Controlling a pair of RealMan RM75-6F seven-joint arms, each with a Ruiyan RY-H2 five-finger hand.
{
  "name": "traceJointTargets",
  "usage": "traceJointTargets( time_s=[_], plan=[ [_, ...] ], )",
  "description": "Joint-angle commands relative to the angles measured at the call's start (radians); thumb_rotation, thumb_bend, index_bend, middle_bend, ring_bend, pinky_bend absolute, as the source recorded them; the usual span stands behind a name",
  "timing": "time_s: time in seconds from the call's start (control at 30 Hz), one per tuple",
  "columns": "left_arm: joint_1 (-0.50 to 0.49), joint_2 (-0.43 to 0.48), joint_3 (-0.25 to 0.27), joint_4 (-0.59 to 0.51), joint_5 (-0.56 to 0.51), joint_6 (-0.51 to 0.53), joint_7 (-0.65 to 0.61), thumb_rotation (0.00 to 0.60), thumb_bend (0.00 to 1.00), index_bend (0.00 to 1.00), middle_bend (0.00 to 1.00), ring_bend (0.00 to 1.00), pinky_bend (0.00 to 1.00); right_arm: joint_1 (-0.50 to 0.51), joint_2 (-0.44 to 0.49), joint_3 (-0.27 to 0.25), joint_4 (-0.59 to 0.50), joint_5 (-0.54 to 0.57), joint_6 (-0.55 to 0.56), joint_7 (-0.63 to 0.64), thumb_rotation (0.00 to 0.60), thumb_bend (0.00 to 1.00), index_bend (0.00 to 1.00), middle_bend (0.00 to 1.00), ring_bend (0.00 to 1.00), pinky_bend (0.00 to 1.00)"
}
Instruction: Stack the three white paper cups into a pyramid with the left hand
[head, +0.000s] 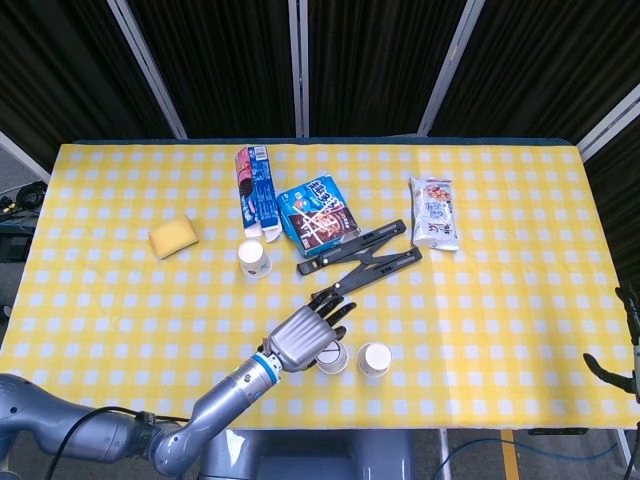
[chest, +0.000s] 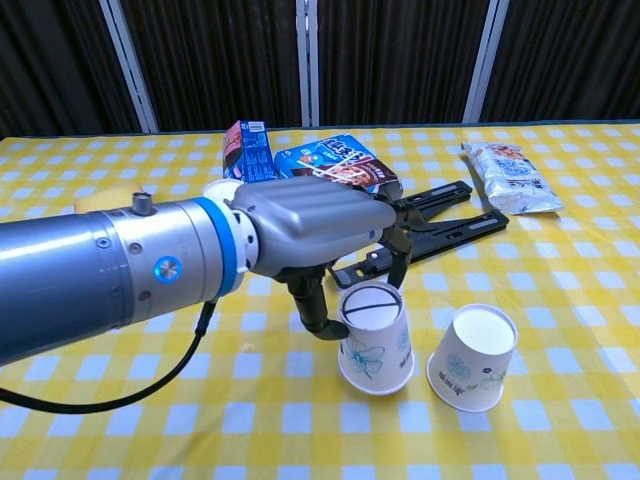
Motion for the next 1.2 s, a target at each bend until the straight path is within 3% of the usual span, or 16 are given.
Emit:
traceJointTargets(
  time_s=[0.03, 0.3, 0.47, 0.63, 0.93, 1.2],
  plan=[
    [-0.030, -0.039, -0.006, 0.035, -0.028, 0.003, 0.005, 0.600, 0.39, 0.41, 0.00, 0.00, 0.00, -0.005, 0.005, 0.004, 0.004, 0.009, 0.000, 0.015, 0.600, 0.09, 0.00, 0.00, 0.00, 0.00],
    [-0.094, -0.101, -0.003, 0.087, -0.079, 0.026, 0.010, 0.600, 0.38, 0.36, 0.00, 0.00, 0.00, -0.015, 0.014, 0.006, 0.007, 0.007, 0.010, 0.037, 0.600, 0.09, 0.00, 0.00, 0.00, 0.00],
    [-0.115, -0.106, 0.011, 0.079, -0.094, 0.049, -0.003, 0.600, 0.35, 0.19, 0.00, 0.00, 0.00, -0.019, 0.018, 0.007, 0.005, 0.006, 0.014, 0.047, 0.600, 0.09, 0.00, 0.00, 0.00, 0.00],
    [-0.110, -0.079, 0.037, 0.052, -0.054, 0.086, -0.024, 0.600, 0.24, 0.02, 0.00, 0.00, 0.00, -0.020, 0.016, 0.003, 0.002, -0.006, 0.017, 0.037, 0.600, 0.09, 0.00, 0.00, 0.00, 0.00],
    [-0.056, 0.037, 0.065, 0.004, 0.034, 0.172, -0.078, 0.600, 0.23, 0.01, 0.00, 0.00, 0.00, -0.019, 0.010, -0.001, -0.003, -0.011, 0.016, 0.011, 0.600, 0.09, 0.00, 0.00, 0.00, 0.00],
    [-0.032, 0.169, 0.032, 0.029, 0.000, 0.213, -0.092, 0.600, 0.23, 0.00, 0.00, 0.00, 0.00, -0.013, 0.000, -0.003, -0.007, -0.010, 0.007, -0.021, 0.600, 0.09, 0.00, 0.00, 0.00, 0.00]
  ],
)
